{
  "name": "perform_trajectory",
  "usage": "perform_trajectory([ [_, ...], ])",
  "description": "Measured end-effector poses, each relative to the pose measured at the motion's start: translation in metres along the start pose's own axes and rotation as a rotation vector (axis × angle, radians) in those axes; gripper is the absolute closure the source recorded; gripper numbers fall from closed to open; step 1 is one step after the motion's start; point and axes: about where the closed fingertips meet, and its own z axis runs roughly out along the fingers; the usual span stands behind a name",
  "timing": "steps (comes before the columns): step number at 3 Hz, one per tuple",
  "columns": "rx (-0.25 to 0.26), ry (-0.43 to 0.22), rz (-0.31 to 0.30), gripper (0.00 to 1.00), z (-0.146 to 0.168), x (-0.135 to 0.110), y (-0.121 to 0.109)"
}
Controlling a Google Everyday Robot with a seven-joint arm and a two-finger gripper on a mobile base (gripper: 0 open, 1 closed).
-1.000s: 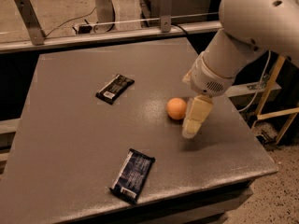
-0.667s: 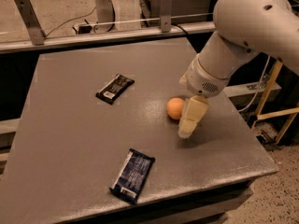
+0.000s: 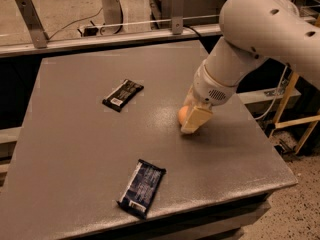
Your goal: Move orange near rxbar blueberry
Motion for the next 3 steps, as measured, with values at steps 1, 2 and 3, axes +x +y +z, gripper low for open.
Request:
perform_trajectory([
  [1,0.007,0.01,-0.009,0.68,-0.005,0.0,0.001],
  [2,0.03,-0.021,-0.052,0.98,-0.035,-0.008,0.019],
  [3,0.031,-0.031,-0.103,1.0,-0.047,-0.019,0.048],
])
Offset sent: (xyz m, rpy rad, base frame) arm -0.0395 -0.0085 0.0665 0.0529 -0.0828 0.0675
